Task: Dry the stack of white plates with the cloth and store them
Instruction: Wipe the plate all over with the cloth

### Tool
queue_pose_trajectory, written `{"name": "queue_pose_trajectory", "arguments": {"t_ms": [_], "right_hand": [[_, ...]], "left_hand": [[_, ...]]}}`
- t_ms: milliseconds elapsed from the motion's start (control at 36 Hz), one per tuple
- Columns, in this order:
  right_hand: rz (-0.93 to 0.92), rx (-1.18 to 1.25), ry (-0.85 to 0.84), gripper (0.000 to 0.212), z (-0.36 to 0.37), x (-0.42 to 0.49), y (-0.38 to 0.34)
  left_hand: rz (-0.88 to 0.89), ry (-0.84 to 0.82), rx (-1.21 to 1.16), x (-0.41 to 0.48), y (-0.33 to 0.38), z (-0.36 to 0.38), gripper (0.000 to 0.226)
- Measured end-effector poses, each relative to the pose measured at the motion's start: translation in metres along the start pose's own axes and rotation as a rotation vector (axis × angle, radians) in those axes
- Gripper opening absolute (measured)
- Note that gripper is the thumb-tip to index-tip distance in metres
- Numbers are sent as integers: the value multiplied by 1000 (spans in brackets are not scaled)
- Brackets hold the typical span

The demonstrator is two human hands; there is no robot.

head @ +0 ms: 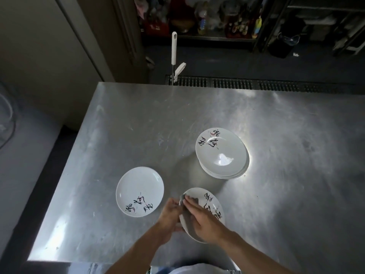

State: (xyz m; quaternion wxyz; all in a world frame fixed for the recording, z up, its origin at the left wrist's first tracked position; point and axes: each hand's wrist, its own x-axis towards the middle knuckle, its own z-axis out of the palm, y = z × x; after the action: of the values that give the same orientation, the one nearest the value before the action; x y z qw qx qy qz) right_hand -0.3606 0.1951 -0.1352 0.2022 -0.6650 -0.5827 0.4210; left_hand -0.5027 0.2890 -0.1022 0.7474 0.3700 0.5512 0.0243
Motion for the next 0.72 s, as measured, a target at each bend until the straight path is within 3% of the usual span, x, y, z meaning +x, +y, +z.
{"name": "queue_pose_trajectory", "arguments": {"t_ms": [56,167,250,306,417,528,583,722], "right_hand": [[42,-30,3,67,-3,-2,10],[242,-145,168,67,-9,1,23],[54,-140,-6,74,-1,1,6],[-6,-163,-27,75,4,-1,6],[268,-158,133,71,-1,-1,15],[2,-214,-7,71,13,-2,-3],[-39,-275,-16,70,14,-3,3],[349,-126,192,81,-5,9,11]], "left_hand": [[23,17,29,0,-1,-1,11],[36,41,53,-3,-4,1,16],[44,14,94,-5,-3,6,17],[42,15,107,-8,-3,7,16],[44,18,116,-16,-2,7,14],[40,35,128,-23,4,10,22],[40,48,108,-26,4,11,18],[24,239,-33,-29,-16,16,19]]}}
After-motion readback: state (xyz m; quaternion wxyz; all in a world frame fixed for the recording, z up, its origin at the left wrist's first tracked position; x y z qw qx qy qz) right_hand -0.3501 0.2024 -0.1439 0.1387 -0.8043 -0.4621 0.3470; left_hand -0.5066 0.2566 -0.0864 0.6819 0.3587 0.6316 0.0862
